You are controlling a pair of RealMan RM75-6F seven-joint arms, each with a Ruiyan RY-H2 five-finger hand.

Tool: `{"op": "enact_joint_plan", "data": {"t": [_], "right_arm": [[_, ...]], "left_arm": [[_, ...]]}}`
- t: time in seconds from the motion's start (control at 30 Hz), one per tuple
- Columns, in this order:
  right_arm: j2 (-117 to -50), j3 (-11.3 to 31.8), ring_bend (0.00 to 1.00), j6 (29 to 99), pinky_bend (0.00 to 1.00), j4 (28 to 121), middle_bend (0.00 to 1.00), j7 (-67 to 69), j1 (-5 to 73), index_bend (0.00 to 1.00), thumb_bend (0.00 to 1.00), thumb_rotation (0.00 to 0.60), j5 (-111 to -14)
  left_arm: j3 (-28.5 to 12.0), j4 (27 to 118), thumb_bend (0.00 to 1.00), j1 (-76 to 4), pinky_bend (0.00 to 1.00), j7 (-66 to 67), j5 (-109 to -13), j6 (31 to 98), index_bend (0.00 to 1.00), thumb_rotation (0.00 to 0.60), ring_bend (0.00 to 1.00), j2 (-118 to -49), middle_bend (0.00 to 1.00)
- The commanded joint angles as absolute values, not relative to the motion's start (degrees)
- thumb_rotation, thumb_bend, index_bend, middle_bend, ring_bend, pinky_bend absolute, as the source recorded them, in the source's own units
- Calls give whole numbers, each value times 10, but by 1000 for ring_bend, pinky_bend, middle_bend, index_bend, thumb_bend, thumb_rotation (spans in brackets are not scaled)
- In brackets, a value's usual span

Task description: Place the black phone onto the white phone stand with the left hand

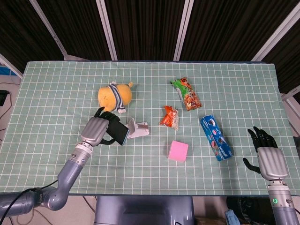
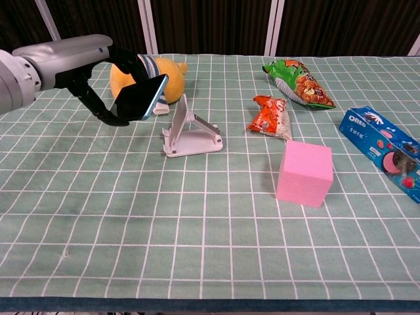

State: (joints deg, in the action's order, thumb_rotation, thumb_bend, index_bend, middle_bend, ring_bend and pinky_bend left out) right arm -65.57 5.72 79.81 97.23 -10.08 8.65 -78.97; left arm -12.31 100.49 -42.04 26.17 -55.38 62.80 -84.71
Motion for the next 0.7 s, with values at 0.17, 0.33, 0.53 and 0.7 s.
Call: {"op": "enact_joint_plan", "data": {"t": [0.17,0.33,0.53,0.7], "right_arm": [[-655,57,0,798,140,972,0,-99,87,0,369,600,-790],[-655,57,0,797,140,972,0,-98,87,0,369,600,-790],[-655,57,0,797,140,971,0,-96,87,0,369,600,-790],[-655,57,0,797,140,972,0,-96,87,0,369,600,-791]], "left_arm": [[-202,1041,495,-428,0,233,-417,676,648,600,157,-922,695],[-244,1052,495,-436,0,216,-348,694,648,600,157,-943,697],[-274,1054,495,-445,0,203,-287,699,648,600,157,-955,698],[-298,1043,495,-451,0,180,-241,689,647,600,157,-963,698]]}}
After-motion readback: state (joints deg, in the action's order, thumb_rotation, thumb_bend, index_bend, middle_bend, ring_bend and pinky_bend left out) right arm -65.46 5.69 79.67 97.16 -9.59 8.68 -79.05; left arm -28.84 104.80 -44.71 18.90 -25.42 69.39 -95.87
